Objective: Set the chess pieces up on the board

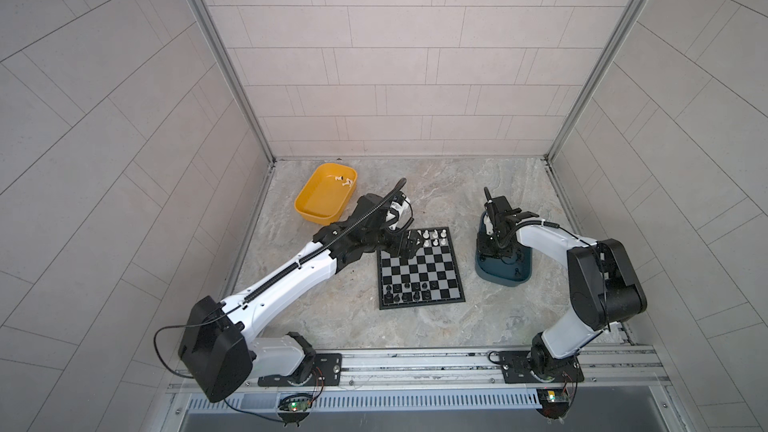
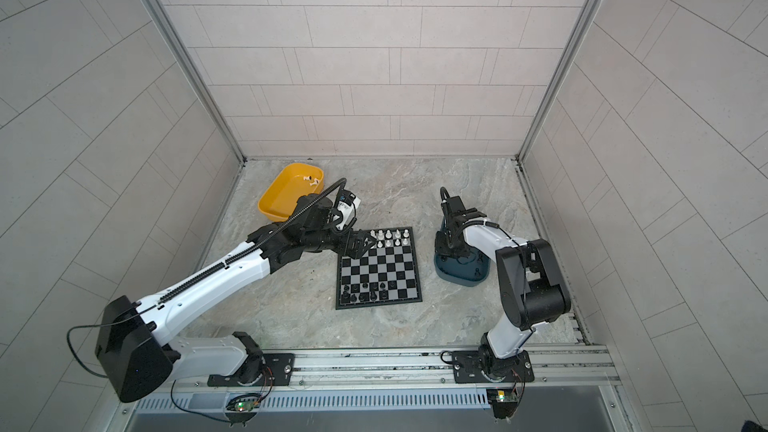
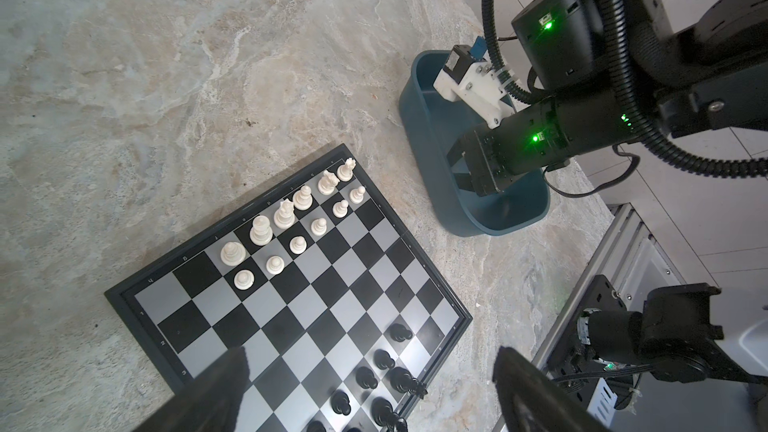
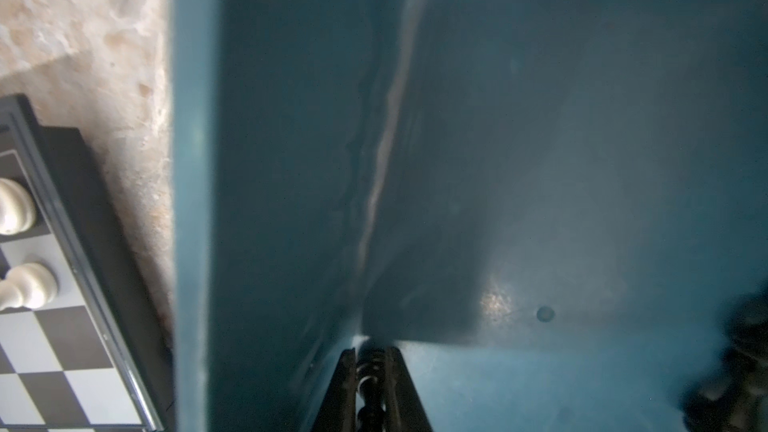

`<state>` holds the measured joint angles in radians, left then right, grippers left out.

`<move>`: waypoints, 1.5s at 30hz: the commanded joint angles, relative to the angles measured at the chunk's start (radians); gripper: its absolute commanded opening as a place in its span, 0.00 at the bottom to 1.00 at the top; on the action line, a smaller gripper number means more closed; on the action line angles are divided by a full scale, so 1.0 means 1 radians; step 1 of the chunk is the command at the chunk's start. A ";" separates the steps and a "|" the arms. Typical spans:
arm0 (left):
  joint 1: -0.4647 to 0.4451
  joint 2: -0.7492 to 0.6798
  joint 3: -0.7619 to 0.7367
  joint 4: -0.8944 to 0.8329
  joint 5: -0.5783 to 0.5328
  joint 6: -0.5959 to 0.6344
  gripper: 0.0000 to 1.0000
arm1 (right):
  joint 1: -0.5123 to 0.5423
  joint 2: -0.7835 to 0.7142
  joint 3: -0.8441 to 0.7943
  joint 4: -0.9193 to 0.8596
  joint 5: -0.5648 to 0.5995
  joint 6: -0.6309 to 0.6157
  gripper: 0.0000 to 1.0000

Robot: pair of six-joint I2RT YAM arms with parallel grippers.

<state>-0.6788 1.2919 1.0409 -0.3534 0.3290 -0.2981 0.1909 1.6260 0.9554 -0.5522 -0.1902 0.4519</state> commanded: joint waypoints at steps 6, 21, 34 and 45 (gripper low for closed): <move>0.015 -0.046 -0.001 0.000 -0.013 0.011 0.98 | 0.004 -0.115 0.033 -0.092 0.046 -0.002 0.00; 0.037 -0.082 0.005 -0.001 0.085 0.001 1.00 | 0.147 -0.381 0.135 -0.286 -0.109 -0.098 0.00; 0.037 -0.173 -0.063 -0.127 0.024 0.015 1.00 | 0.469 -0.271 0.011 -0.104 -0.015 -0.022 0.00; 0.042 -0.189 -0.077 -0.133 -0.008 0.028 1.00 | 0.573 -0.165 -0.026 -0.030 0.021 0.036 0.00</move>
<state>-0.6453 1.1145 0.9623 -0.4774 0.3355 -0.2871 0.7517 1.4548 0.9390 -0.6079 -0.2085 0.4583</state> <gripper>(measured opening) 0.998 0.085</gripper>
